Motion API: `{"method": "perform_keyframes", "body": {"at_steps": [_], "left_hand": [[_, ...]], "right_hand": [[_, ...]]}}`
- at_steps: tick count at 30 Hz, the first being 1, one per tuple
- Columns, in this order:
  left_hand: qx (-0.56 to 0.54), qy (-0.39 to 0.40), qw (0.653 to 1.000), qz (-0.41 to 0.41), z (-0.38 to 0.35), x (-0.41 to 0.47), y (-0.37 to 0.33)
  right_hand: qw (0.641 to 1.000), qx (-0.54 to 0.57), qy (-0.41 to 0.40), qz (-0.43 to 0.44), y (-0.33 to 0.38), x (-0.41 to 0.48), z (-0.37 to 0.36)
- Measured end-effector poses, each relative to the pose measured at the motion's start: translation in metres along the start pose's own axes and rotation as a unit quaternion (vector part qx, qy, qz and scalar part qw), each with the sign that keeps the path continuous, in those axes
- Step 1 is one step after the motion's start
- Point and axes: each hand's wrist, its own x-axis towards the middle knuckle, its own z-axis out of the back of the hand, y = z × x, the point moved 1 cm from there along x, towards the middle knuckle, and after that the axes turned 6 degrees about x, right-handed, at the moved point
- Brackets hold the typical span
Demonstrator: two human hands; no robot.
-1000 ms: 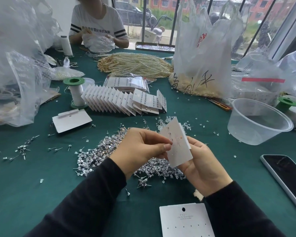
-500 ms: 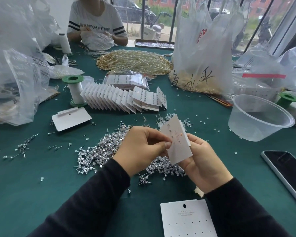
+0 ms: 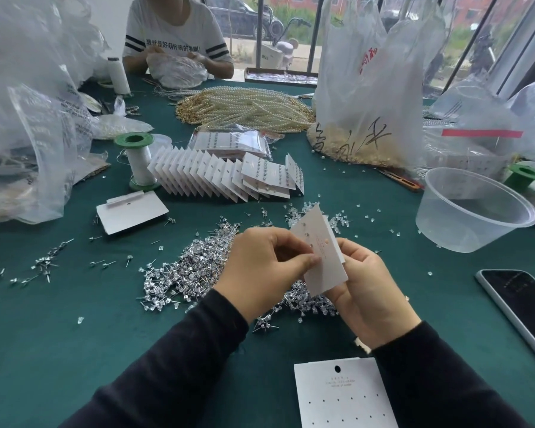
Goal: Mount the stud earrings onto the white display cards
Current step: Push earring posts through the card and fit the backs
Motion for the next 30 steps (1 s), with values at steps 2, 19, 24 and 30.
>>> {"method": "perform_keyframes", "body": {"at_steps": [2,19,24,30], "left_hand": [[0.022,-0.008,1.0,-0.008,-0.002,-0.002,0.0],[-0.334,0.07,0.9,0.272,-0.001,0.001,0.005],[-0.307,0.047,0.914,0.261,-0.002,0.003,0.01],[-0.307,0.073,0.918,0.242,-0.006,0.0,0.009]], "right_hand": [[0.999,-0.035,-0.011,0.021,-0.003,0.001,0.002],[0.722,-0.519,-0.049,0.454,-0.01,0.003,-0.003],[0.754,-0.505,-0.037,0.418,-0.01,0.004,-0.001],[0.742,-0.517,-0.027,0.425,-0.011,0.004,-0.002]]}}
